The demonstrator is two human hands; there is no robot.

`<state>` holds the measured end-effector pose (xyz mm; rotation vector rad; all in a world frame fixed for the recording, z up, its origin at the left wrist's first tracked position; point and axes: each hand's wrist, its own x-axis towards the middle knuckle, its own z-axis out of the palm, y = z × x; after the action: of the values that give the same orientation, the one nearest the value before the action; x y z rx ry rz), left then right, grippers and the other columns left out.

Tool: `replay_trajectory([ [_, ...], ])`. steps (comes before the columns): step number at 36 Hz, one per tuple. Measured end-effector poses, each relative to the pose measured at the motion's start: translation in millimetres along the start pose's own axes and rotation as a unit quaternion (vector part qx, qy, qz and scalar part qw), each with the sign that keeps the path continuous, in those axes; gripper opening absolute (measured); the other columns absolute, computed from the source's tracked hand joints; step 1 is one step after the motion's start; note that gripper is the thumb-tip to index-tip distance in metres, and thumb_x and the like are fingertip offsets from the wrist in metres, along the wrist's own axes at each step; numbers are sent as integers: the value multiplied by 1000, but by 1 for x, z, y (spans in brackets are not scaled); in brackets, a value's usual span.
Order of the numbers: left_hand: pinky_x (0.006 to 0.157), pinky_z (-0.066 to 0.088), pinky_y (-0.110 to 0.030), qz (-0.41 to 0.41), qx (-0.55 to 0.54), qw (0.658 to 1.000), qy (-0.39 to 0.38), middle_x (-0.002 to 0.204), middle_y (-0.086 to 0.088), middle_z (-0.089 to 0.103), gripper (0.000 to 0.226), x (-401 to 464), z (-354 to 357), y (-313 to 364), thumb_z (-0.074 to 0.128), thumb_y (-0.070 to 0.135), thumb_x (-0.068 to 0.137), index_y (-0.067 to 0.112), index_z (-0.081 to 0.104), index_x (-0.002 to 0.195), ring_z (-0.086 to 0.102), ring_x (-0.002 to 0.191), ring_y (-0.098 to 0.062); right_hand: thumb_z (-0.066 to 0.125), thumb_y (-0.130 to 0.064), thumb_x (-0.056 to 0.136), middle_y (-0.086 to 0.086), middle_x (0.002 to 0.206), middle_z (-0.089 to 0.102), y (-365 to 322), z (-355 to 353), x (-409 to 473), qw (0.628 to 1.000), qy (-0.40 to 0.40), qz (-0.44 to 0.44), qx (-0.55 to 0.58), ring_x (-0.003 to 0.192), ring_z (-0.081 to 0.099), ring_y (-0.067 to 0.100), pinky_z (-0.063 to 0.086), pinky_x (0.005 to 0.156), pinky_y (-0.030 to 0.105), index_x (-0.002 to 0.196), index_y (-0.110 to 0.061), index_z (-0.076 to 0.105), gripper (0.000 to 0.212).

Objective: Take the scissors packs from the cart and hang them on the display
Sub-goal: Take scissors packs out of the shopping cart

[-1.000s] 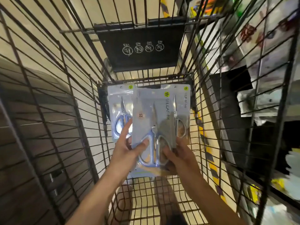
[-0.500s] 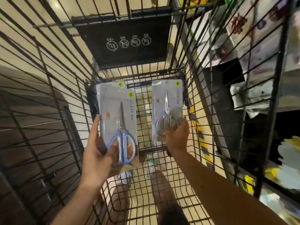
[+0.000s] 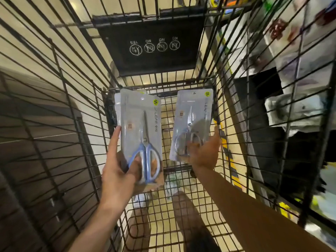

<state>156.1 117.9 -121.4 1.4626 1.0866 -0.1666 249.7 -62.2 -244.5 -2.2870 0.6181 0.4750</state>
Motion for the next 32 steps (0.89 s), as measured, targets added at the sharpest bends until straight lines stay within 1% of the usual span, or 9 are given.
replay_trajectory([
  [2,85,57,-68,1,-4,1000,-5,127,8,73,95,-3,1,3,65,-6,94,67,31,146,72,113,-20,86,-28,78,8,138,58,0,0,-1,999,-34,-2,9,118,63,30,60,79,34,151,-20,37,88],
  [7,83,58,-67,7,-20,1000,-14,129,13,71,93,-14,-1,11,61,-11,94,58,33,151,72,114,-16,64,-25,99,0,104,63,-7,-8,-8,992,-112,-35,42,91,71,27,61,66,40,129,-20,49,34],
  [11,87,57,-66,9,-12,1000,-15,133,9,70,90,-35,-12,21,59,-15,94,53,38,150,72,112,-11,57,-27,99,0,109,64,-13,-26,-30,988,-133,-28,67,97,63,20,49,79,28,131,-13,52,35],
  [15,89,61,-31,63,19,997,-37,126,18,72,87,-67,-34,54,65,-12,90,46,40,149,70,109,4,62,-41,88,5,124,67,-23,-57,-63,975,-160,-20,151,110,67,29,58,91,51,134,-26,50,50],
  [19,84,51,-5,116,31,992,-43,117,40,67,81,-93,-56,89,64,-14,90,31,39,152,63,110,16,64,-51,90,-2,106,68,-46,-111,-111,956,-186,-69,215,83,66,21,53,67,35,128,-32,55,44],
  [23,89,52,-8,173,38,983,-55,135,27,60,83,-137,-86,130,68,-8,91,36,38,155,62,117,11,66,-18,98,-37,99,67,-75,-172,-160,951,-199,-85,223,90,67,-10,53,69,8,114,-48,48,38],
  [26,92,55,-15,201,37,976,-72,140,19,58,83,-170,-111,152,70,-3,92,44,37,152,62,122,1,67,-5,96,-2,111,72,-86,-214,-206,956,-154,-80,237,102,71,17,58,68,21,126,-26,60,37],
  [29,108,52,-43,228,55,967,-99,147,2,58,86,-198,-134,169,72,0,91,50,36,150,62,130,-18,69,-3,94,6,114,72,-93,-257,-257,952,-108,-118,261,102,71,13,54,76,16,129,-10,58,37],
  [32,103,55,-42,253,71,957,-122,146,-6,60,84,-223,-150,181,76,13,87,52,35,150,65,125,-22,69,1,93,9,116,70,-93,-292,-307,940,-76,-129,305,104,70,19,57,82,23,132,-12,55,43],
])
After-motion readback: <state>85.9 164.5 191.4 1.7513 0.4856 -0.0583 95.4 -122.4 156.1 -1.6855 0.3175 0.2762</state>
